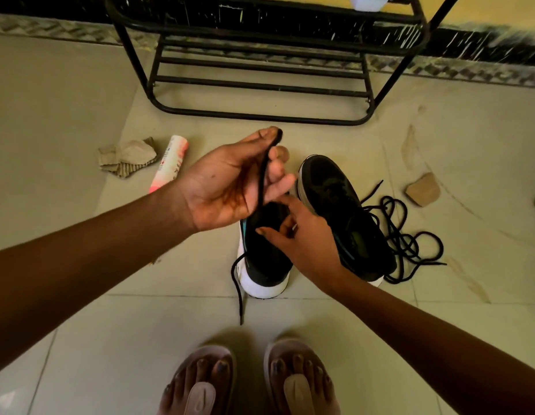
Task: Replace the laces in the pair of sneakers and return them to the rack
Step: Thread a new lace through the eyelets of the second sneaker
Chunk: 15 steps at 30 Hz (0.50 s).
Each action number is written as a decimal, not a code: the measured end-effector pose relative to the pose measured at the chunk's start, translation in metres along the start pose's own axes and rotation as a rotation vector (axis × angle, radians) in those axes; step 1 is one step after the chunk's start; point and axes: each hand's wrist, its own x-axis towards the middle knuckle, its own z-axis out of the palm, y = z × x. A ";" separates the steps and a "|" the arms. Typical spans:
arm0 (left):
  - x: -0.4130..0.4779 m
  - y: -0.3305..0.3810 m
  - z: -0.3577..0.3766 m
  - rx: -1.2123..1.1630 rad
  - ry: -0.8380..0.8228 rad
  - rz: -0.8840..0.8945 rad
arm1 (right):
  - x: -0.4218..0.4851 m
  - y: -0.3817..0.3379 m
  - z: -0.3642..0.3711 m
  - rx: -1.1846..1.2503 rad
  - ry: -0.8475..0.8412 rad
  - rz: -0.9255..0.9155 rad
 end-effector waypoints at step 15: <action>0.000 -0.076 -0.085 1.818 0.389 0.166 | 0.016 0.010 -0.017 0.568 0.050 0.237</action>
